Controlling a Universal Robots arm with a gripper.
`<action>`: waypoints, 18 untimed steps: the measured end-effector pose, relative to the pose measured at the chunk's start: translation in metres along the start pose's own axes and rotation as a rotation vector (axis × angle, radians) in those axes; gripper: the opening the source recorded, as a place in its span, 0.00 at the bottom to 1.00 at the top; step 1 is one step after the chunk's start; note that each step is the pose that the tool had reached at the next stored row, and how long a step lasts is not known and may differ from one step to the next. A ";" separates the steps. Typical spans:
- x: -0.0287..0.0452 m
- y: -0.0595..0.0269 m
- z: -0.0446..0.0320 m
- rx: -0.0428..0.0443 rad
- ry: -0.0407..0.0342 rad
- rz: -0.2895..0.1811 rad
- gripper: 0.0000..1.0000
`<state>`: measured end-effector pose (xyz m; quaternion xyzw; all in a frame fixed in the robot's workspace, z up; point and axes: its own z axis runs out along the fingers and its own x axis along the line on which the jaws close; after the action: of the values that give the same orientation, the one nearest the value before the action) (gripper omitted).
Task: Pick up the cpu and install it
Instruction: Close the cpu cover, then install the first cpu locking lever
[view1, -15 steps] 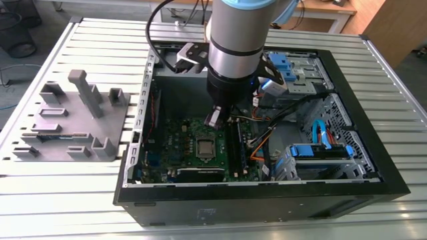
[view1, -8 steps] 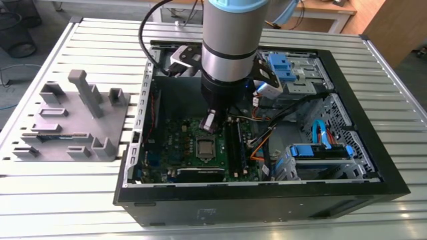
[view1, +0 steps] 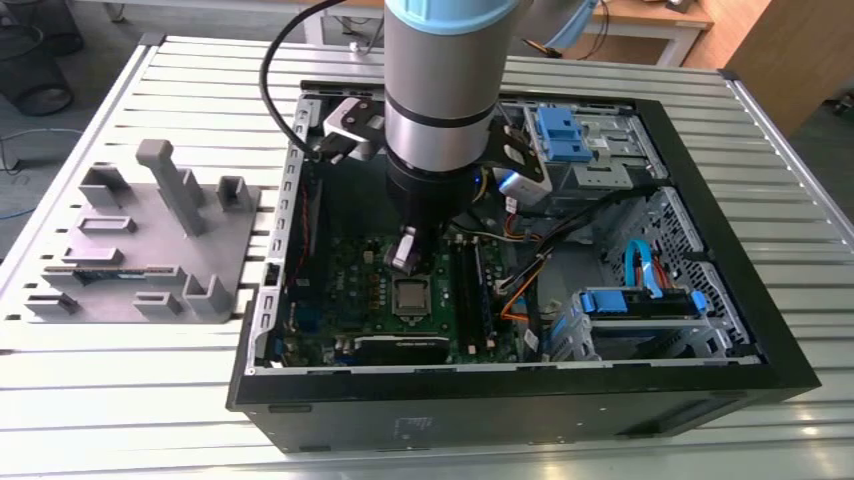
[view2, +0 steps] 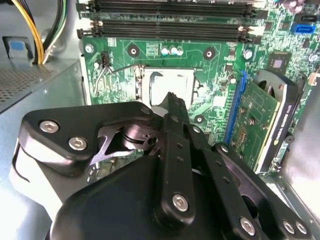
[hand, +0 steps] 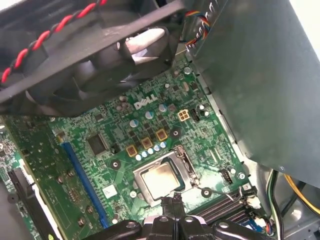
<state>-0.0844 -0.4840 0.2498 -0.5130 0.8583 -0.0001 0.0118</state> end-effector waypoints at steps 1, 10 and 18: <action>0.0000 0.0000 0.0000 0.0000 0.0001 0.000 0.11; 0.0003 0.0004 -0.0013 0.0000 -0.0002 0.000 0.11; 0.0002 0.0004 -0.0059 0.0000 0.0001 0.000 0.11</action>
<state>-0.0850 -0.4841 0.2557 -0.5130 0.8583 -0.0001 0.0117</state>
